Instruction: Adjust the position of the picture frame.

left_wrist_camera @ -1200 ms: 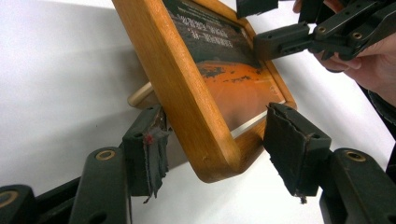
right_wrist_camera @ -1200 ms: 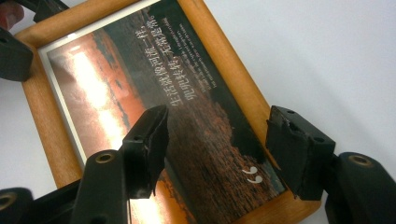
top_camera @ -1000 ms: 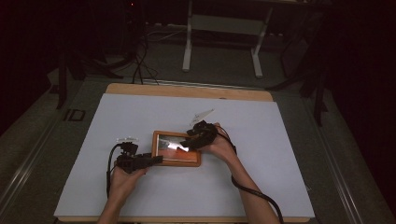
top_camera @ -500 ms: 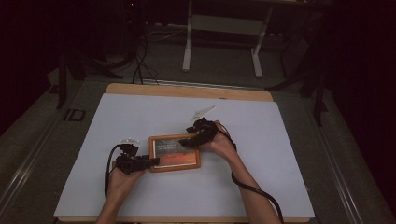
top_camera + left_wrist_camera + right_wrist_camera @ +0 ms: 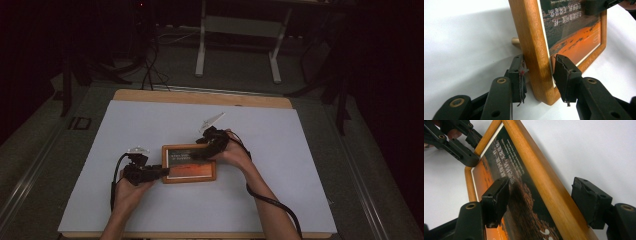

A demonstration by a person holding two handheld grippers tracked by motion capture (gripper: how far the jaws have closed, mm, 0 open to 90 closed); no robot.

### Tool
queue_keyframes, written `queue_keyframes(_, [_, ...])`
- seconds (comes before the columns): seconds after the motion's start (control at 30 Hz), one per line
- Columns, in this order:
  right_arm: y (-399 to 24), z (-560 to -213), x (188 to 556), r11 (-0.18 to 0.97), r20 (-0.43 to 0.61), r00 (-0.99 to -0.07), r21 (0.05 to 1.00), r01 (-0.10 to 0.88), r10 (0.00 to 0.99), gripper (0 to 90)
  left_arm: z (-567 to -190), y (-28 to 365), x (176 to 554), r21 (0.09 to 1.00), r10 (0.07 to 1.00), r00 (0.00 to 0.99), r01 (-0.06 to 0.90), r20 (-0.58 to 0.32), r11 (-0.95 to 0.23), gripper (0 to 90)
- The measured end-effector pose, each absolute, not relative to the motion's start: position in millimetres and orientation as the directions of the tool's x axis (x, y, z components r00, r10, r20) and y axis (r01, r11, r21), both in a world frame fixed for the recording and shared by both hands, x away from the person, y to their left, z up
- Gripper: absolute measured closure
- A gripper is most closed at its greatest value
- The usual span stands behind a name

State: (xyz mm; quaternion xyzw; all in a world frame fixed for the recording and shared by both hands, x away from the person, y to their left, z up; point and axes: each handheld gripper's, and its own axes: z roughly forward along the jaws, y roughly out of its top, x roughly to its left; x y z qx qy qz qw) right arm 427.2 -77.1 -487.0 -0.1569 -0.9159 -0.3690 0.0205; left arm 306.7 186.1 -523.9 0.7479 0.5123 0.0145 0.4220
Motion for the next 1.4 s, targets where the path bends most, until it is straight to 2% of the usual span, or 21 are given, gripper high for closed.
queue_keyframes(0.17, [-80, -479, 425, 0.678, 0.159, -0.955, 0.675, 0.29, 0.25, 40.2, -520, 183, 304, 0.67, 0.785, 0.491, 0.73, -0.378, -0.134, 64.4])
queue_keyframes(0.2, [-83, -475, 423, 0.679, 0.155, -0.961, 0.682, 0.272, 0.229, 44.5, -519, 181, 303, 0.676, 0.788, 0.497, 0.723, -0.363, -0.144, 65.3])
queue_keyframes(0.27, [-86, -470, 420, 0.687, 0.147, -0.966, 0.681, 0.254, 0.211, 46.0, -513, 174, 300, 0.698, 0.792, 0.526, 0.692, -0.309, -0.187, 65.6])
queue_keyframes(0.67, [-102, -449, 405, 0.739, 0.087, -0.986, 0.654, 0.165, 0.143, 50.6, -490, 154, 292, 0.766, 0.757, 0.615, 0.59, -0.22, -0.256, 68.9])
queue_keyframes(0.9, [-105, -441, 398, 0.772, 0.052, -0.993, 0.624, 0.117, 0.108, 49.9, -474, 143, 290, 0.79, 0.735, 0.657, 0.536, -0.169, -0.297, 70.1])
queue_keyframes(0.93, [-108, -440, 396, 0.774, 0.056, -0.994, 0.625, 0.107, 0.092, 51.3, -468, 136, 289, 0.796, 0.728, 0.673, 0.51, -0.133, -0.326, 70.2])
queue_keyframes(1.03, [-107, -439, 393, 0.776, 0.06, -0.996, 0.625, 0.086, 0.062, 53.1, -463, 127, 289, 0.797, 0.716, 0.691, 0.485, -0.098, -0.359, 70.2])
queue_keyframes(1.07, [-104, -439, 389, 0.773, 0.05, -0.998, 0.631, 0.064, 0.042, 53.2, -458, 116, 288, 0.798, 0.704, 0.708, 0.451, -0.049, -0.399, 70.2])
queue_keyframes(1.1, [-104, -439, 389, 0.773, 0.05, -0.998, 0.631, 0.064, 0.042, 53.2, -458, 116, 288, 0.798, 0.704, 0.708, 0.451, -0.049, -0.399, 70.2])
queue_keyframes(1.2, [-108, -429, 385, 0.728, 0.047, -0.999, 0.685, 0.039, 0.009, 60.4, -454, 103, 287, 0.797, 0.674, 0.738, 0.413, -0.009, -0.441, 70.2])
queue_keyframes(1.3, [-110, -426, 384, 0.739, 0.052, -0.999, 0.673, 0.036, 0.001, 61.8, -455, 100, 287, 0.8, 0.668, 0.744, 0.405, -0.009, -0.442, 70.1])
queue_keyframes(1.37, [-115, -426, 383, 0.733, 0.065, -0.998, 0.68, 0.04, -0.006, 64.7, -457, 100, 286, 0.807, 0.658, 0.753, 0.396, -0.013, -0.438, 69.2])
queue_keyframes(1.4, [-119, -427, 384, 0.708, 0.087, -0.996, 0.705, 0.043, -0.025, 69.1, -458, 101, 287, 0.819, 0.654, 0.756, 0.398, -0.037, -0.413, 68.1])
